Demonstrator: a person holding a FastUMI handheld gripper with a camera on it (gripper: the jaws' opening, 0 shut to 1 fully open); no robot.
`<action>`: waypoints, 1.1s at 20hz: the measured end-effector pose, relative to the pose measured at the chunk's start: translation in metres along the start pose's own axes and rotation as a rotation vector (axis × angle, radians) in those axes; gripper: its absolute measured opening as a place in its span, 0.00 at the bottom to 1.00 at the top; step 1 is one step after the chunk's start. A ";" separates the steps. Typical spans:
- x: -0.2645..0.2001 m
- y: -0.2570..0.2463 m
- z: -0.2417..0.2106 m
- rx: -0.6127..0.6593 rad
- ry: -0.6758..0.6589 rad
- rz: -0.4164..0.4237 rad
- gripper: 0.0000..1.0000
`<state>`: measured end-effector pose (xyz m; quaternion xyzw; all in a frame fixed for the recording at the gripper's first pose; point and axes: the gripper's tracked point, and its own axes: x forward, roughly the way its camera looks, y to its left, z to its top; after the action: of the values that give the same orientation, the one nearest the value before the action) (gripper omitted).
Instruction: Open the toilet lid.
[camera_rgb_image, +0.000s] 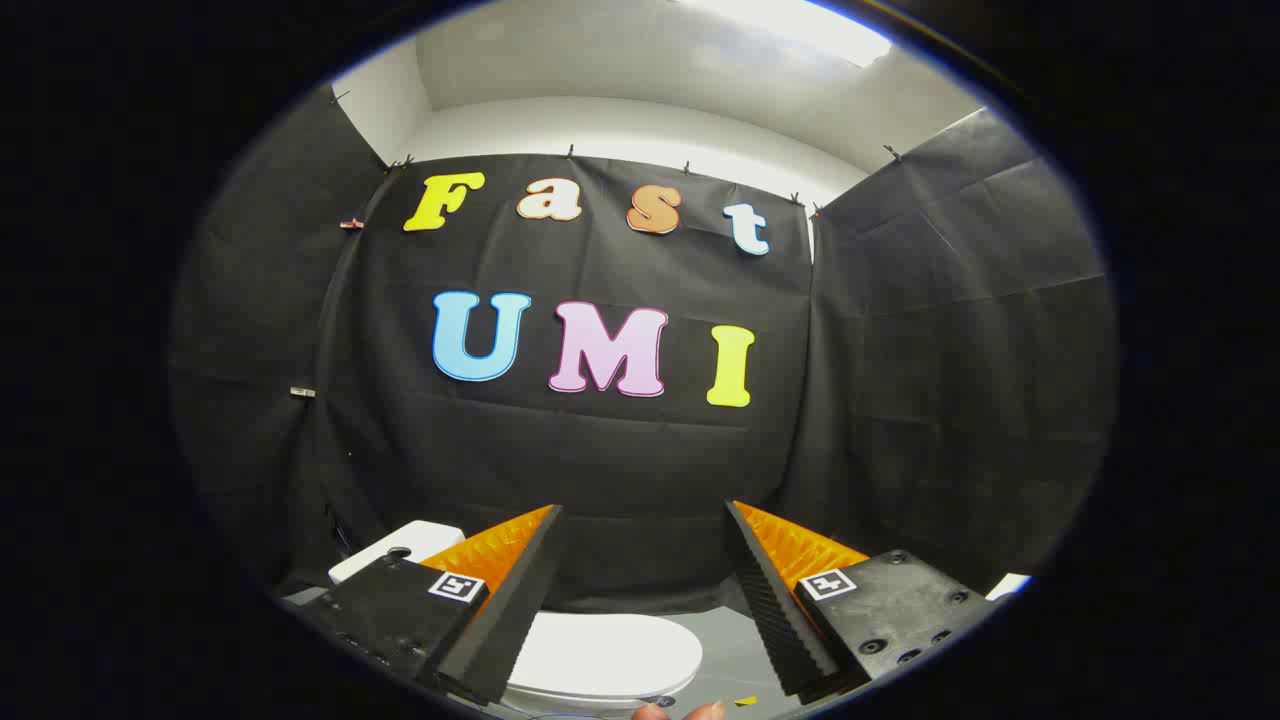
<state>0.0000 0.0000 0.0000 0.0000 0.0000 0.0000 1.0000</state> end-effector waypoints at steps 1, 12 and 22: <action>0.000 -0.001 -0.001 -0.002 -0.001 0.000 0.98; 0.001 -0.002 -0.002 -0.007 0.006 0.008 0.98; 0.013 0.010 -0.025 0.068 0.045 0.083 0.98</action>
<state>0.0132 0.0098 -0.0247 0.0338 0.0225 0.0413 0.9983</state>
